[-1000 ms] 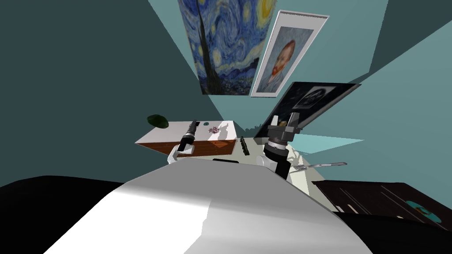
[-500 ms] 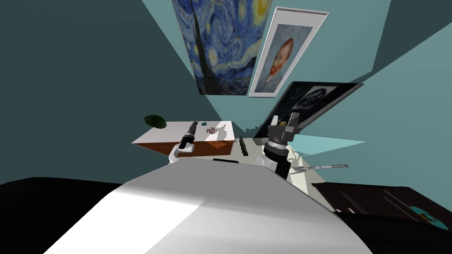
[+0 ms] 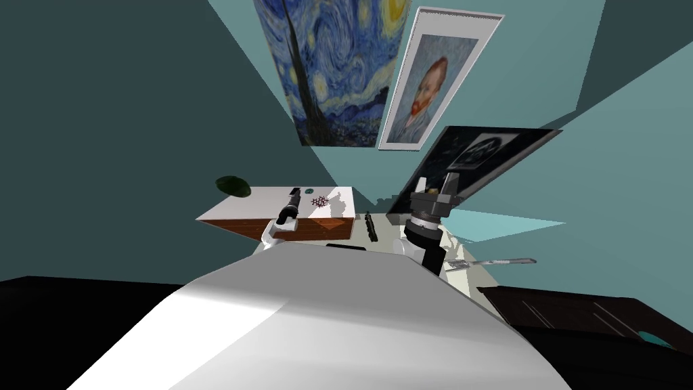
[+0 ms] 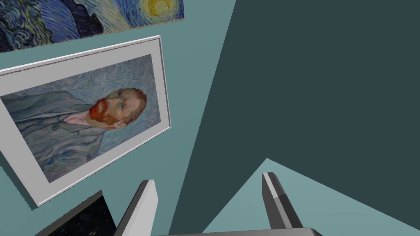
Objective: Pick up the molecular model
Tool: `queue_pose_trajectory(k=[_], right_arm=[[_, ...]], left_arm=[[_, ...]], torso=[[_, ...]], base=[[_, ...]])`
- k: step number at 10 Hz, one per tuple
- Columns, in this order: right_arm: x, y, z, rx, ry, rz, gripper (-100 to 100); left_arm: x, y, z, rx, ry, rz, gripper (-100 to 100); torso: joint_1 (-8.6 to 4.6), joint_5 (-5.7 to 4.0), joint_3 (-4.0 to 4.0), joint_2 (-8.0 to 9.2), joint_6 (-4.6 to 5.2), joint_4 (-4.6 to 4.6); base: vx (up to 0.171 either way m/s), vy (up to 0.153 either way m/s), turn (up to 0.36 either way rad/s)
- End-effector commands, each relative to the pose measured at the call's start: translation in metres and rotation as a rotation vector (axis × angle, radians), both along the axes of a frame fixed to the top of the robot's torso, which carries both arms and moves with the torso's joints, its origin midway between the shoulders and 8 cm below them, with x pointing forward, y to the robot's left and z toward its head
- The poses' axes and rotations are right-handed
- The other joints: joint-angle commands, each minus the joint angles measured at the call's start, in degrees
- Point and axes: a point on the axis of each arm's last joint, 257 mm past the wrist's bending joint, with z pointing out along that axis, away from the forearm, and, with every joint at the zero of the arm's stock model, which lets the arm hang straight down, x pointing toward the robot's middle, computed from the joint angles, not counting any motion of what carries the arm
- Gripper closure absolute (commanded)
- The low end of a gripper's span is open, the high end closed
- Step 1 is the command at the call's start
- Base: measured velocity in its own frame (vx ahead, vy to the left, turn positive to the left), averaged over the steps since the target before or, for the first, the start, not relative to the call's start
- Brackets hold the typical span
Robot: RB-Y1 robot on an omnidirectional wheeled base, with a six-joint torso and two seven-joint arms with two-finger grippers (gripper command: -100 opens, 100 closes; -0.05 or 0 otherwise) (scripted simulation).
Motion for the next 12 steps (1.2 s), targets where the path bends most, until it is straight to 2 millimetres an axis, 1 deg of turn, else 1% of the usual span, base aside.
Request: queue_pose_trajectory(k=[1,2,3,4,6,7,10,11,12], right_arm=[[0.0,0.0,0.0,0.0,0.0,0.0,0],[0.0,0.0,0.0,0.0,0.0,0.0,0],[0.0,0.0,0.0,0.0,0.0,0.0,0],[0.0,0.0,0.0,0.0,0.0,0.0,0],[0.0,0.0,0.0,0.0,0.0,0.0,0],[0.0,0.0,0.0,0.0,0.0,0.0,0],[0.0,0.0,0.0,0.0,0.0,0.0,0],[0.0,0.0,0.0,0.0,0.0,0.0,0],[0.0,0.0,0.0,0.0,0.0,0.0,0]], left_arm=[[0.002,0.007,-0.017,-0.004,0.058,0.025,-100],[0.002,0.008,-0.019,-0.005,0.063,0.027,-100],[0.003,0.015,-0.033,-0.009,0.11,0.047,-100],[0.003,0.015,-0.033,-0.009,0.11,0.048,-100],[0.004,0.027,-0.059,-0.015,0.195,0.082,-100],[0.003,0.027,-0.061,-0.017,0.202,0.085,-100],[0.003,0.039,-0.094,-0.029,0.32,0.129,-100],[0.001,0.04,-0.097,-0.032,0.33,0.131,-100],[0.0,0.043,-0.108,-0.037,0.369,0.144,-100]], torso=[[0.0,0.0,0.0,0.0,0.0,0.0],[0.06,0.02,0.0,0.0,-0.01,0.0],[0.12,0.03,0.03,0.06,0.0,0.01],[0.09,0.03,0.05,0.08,-0.01,0.02],[0.08,0.03,0.01,0.02,0.0,0.01],[-0.04,0.0,-0.03,-0.05,-0.01,-0.01],[-0.04,0.0,-0.02,-0.04,-0.01,-0.01],[-0.08,-0.01,-0.04,-0.07,0.01,-0.02],[0.05,0.0,-0.01,-0.02,-0.01,-0.01]], base=[[0.052,-0.086,0.03],[0.034,-0.072,0.017],[0.026,-0.088,0.029],[0.031,-0.071,0.023],[0.062,-0.107,0.039],[0.047,-0.096,0.033],[0.06,-0.119,0.042],[0.051,-0.092,0.02],[0.044,-0.082,0.038]])
